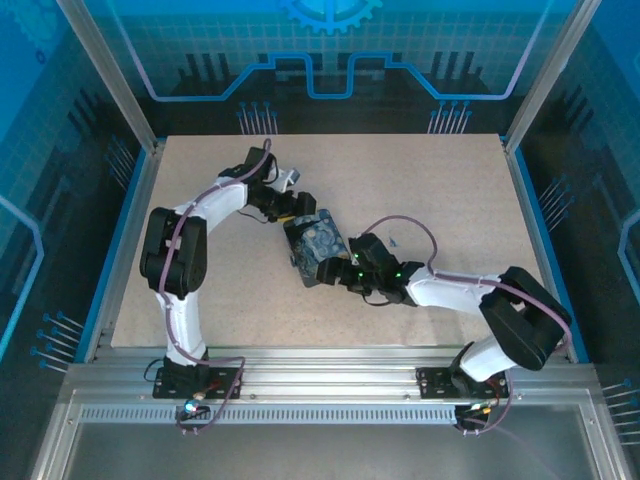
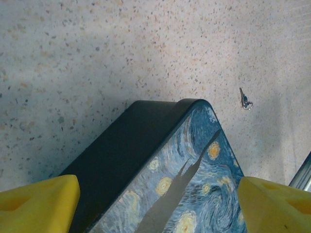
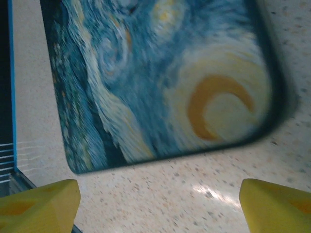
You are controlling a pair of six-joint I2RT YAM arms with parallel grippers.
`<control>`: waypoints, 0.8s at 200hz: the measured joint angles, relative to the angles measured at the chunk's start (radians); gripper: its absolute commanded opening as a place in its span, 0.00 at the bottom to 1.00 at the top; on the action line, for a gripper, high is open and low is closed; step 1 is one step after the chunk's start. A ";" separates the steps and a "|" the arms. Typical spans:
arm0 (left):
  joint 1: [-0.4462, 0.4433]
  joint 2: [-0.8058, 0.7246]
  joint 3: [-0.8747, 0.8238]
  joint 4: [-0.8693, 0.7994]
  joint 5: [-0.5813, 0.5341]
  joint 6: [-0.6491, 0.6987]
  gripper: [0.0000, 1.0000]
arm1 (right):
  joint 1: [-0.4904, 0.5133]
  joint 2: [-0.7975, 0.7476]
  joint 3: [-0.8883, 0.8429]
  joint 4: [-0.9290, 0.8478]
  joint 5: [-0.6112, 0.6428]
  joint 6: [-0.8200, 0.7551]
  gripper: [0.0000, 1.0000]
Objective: Unlock the padlock with the key
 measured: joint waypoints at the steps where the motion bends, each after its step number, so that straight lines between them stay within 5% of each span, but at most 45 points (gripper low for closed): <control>1: 0.000 -0.001 -0.001 0.000 0.000 0.000 0.85 | 0.000 0.001 0.000 0.002 0.000 0.001 0.83; 80: 0.013 -0.148 -0.225 0.109 -0.002 -0.087 0.80 | -0.101 0.031 0.044 0.009 -0.003 0.023 0.78; 160: 0.028 -0.337 -0.544 0.346 -0.033 -0.290 0.66 | -0.200 0.216 0.297 -0.156 -0.009 -0.101 0.54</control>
